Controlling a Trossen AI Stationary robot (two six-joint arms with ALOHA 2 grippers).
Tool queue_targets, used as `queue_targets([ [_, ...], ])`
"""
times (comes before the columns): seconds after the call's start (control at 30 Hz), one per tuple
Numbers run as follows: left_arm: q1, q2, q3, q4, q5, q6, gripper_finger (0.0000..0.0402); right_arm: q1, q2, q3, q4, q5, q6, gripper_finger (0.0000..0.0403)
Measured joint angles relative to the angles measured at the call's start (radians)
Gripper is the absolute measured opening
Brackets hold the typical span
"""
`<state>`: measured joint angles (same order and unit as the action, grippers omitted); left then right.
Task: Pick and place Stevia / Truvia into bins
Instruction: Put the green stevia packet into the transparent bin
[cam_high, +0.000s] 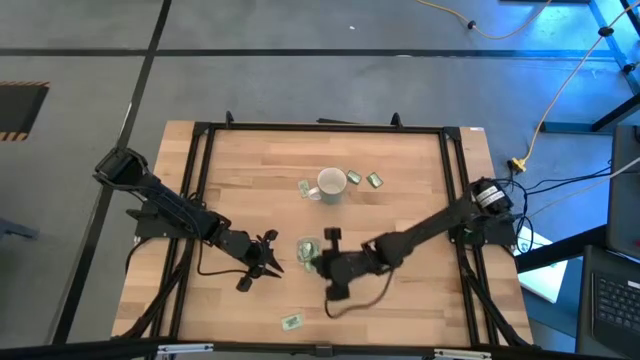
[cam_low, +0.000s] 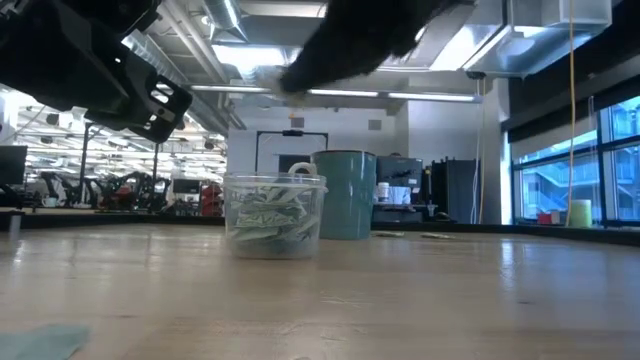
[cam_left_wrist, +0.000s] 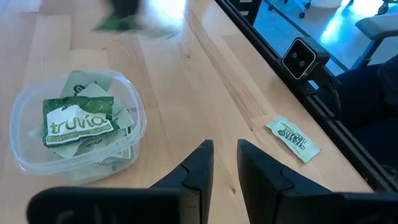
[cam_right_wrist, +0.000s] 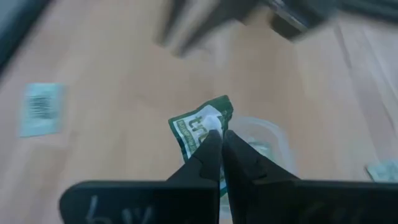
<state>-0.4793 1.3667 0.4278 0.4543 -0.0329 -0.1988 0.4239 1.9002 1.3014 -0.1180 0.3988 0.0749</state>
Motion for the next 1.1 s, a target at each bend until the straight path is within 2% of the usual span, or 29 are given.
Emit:
queue_targets([
  [0.17, 0.0, 0.0, 0.001, -0.014, 0.0, 0.0, 0.0069, -0.073, 0.037, 0.0, -0.005, -0.025, 0.1, 0.0007],
  [0.3, 0.0, 0.0, 0.001, -0.015, 0.0, 0.0, 0.007, -0.096, 0.077, 0.0, -0.001, -0.055, 0.104, 0.0007],
  [0.97, 0.0, 0.0, 0.001, -0.019, 0.0, 0.002, 0.0066, -0.108, 0.123, 0.0, -0.016, -0.055, 0.119, 0.0007],
  [1.1, 0.0, 0.0, 0.001, -0.019, 0.0, 0.001, 0.007, -0.107, 0.123, 0.0, -0.004, -0.055, 0.102, 0.002],
])
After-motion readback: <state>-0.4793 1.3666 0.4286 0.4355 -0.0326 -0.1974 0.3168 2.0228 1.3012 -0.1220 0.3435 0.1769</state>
